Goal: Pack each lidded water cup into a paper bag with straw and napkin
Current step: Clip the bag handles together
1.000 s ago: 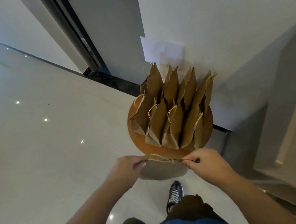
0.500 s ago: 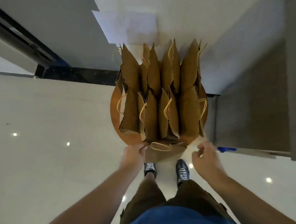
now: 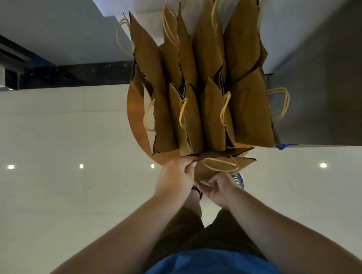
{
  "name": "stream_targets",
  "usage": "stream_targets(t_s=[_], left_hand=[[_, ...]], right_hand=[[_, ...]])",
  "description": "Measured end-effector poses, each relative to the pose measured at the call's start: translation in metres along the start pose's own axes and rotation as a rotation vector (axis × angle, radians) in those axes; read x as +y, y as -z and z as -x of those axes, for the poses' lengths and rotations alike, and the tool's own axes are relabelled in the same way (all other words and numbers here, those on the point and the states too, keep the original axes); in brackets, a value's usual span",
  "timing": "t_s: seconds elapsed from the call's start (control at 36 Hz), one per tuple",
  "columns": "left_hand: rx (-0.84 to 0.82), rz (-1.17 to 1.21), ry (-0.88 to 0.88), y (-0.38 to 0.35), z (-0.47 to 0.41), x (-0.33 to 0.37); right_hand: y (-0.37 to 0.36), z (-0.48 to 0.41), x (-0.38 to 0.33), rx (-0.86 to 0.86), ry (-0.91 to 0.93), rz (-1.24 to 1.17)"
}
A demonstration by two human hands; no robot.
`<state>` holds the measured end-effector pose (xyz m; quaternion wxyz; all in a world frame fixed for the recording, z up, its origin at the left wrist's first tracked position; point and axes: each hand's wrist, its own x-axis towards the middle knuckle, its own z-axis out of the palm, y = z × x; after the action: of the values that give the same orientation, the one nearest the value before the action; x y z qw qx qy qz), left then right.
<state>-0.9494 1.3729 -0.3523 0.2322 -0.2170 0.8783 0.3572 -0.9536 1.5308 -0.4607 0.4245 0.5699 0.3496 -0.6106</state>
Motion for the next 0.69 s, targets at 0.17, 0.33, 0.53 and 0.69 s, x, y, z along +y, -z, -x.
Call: stream_targets(t_s=[0.17,0.33,0.53,0.69], left_hand=[[0.009,-0.003,-0.051,0.016,-0.021,-0.002],[0.013,0.001,-0.068,0.028,-0.034,0.001],[-0.021,-0.064,-0.053,0.029,-0.035,0.0],[-0.041,-0.079,-0.044,0.026,-0.026,-0.001]], right_hand=[[-0.025,0.0,-0.009,0.005,0.013,-0.025],[-0.04,0.0,-0.02,0.061,0.005,-0.039],[-0.045,0.004,-0.017,0.156,0.014,0.117],[-0.052,0.029,-0.017,0.207,0.027,0.257]])
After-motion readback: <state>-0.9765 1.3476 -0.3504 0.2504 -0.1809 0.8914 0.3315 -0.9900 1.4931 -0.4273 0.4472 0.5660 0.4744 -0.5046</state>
